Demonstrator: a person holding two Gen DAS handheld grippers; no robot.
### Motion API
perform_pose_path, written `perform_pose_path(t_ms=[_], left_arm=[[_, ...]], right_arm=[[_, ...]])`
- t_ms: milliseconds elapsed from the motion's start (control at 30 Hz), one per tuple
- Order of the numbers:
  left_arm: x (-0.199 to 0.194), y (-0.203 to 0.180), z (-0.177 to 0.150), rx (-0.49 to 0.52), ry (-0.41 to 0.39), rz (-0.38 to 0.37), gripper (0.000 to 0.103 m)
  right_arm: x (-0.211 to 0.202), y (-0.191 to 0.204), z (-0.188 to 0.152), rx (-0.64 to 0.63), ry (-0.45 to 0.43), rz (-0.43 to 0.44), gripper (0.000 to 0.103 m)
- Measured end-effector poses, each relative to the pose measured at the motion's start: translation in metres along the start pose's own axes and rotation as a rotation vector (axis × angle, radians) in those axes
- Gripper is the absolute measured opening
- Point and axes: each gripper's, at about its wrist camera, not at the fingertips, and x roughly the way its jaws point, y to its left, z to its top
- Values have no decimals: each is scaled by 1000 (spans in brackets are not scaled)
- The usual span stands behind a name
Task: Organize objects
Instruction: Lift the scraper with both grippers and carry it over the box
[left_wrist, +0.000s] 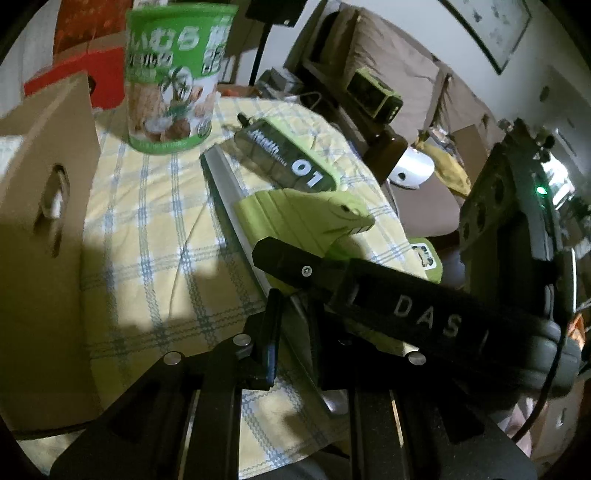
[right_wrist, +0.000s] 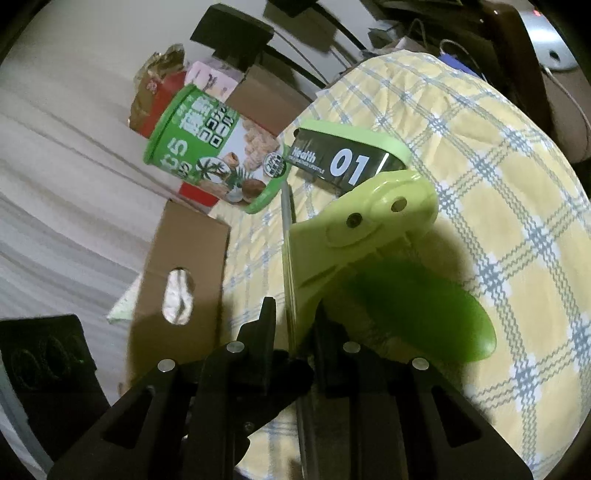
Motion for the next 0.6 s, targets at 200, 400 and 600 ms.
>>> perform_pose_path(t_ms=[200, 400, 600], left_arm=[[-24, -9, 4, 24, -44, 8, 13], [-59, -3, 9, 12, -93, 19, 13], [-98, 13, 13, -12, -147, 36, 13]], right_arm=[[-15, 25, 5, -48, -16, 4, 19], [-20, 62, 6, -117, -11, 24, 19], [-16, 108, 3, -197, 0, 50, 19]])
